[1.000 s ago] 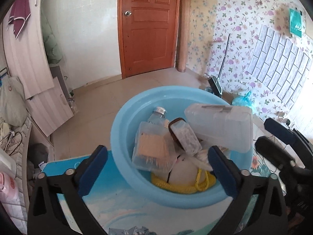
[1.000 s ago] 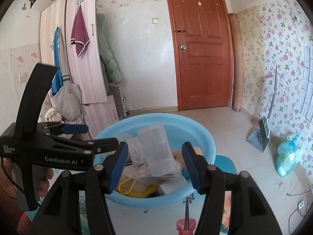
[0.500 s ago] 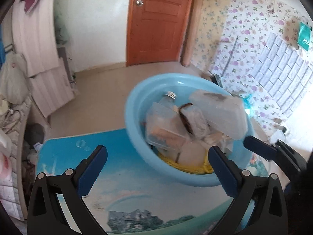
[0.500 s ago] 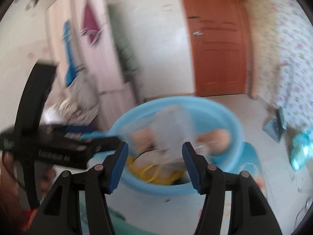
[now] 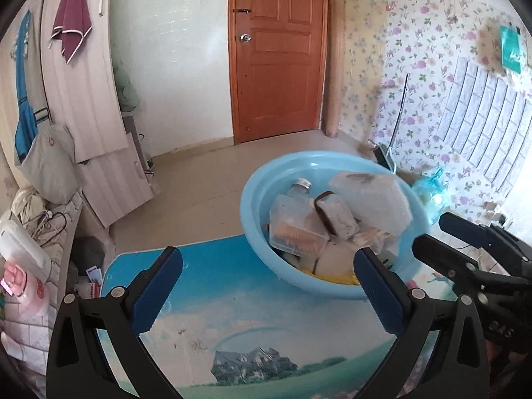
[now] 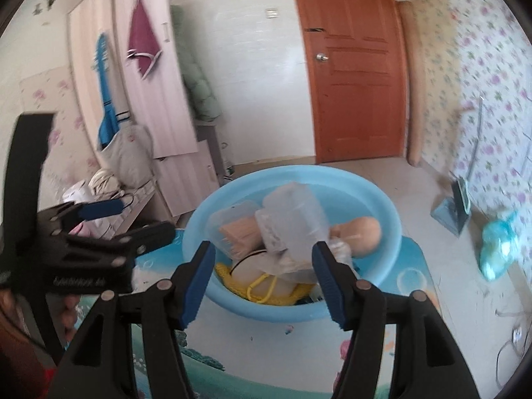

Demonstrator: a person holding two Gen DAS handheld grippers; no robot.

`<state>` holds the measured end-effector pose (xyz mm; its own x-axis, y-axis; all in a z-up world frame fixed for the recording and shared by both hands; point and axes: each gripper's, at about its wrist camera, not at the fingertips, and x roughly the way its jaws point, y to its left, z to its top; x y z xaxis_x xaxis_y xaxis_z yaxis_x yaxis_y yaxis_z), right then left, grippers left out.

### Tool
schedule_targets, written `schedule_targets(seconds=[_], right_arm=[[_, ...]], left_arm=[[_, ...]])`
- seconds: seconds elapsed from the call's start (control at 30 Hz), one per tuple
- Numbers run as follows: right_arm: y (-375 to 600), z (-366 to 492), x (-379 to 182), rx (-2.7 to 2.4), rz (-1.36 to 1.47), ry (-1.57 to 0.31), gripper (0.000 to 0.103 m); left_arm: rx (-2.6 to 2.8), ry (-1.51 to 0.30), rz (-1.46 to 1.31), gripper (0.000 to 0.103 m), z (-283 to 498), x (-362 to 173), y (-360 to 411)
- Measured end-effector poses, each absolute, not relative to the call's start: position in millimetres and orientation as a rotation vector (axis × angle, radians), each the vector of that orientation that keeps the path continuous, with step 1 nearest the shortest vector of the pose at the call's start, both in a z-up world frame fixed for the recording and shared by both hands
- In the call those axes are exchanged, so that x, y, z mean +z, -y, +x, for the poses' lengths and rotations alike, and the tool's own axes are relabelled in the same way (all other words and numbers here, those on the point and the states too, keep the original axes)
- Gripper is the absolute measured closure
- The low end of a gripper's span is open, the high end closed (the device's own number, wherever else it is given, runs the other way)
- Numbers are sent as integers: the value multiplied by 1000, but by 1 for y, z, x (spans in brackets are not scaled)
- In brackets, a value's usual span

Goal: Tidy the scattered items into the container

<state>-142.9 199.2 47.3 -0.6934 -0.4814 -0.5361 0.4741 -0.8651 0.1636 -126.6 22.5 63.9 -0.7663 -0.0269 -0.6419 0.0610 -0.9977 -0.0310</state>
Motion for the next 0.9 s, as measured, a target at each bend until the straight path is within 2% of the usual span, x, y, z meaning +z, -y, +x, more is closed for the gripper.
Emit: schedule_targets(seconds=[0.1,0.23,0.47,0.63,0.9], right_arm=[[-204,-138,53,-2535,808,43,40],[-207,-127,66,-2589,796,112,28],[-200,-99,83,-2631,775,80,24],[-198,-85,90,-2675,766,61,6],[-204,-78,94,-2723,812,98,2]], left_arm=[[-2903,-122,986,0,-112,71,-21],[-2908,-134,942,0,-92,81,-23],[-2878,-190,936,0,-64,90,-14],[-2831,-228,941,0,-51,88,-5],[-2803,-206,1053,0,-44,75,0]])
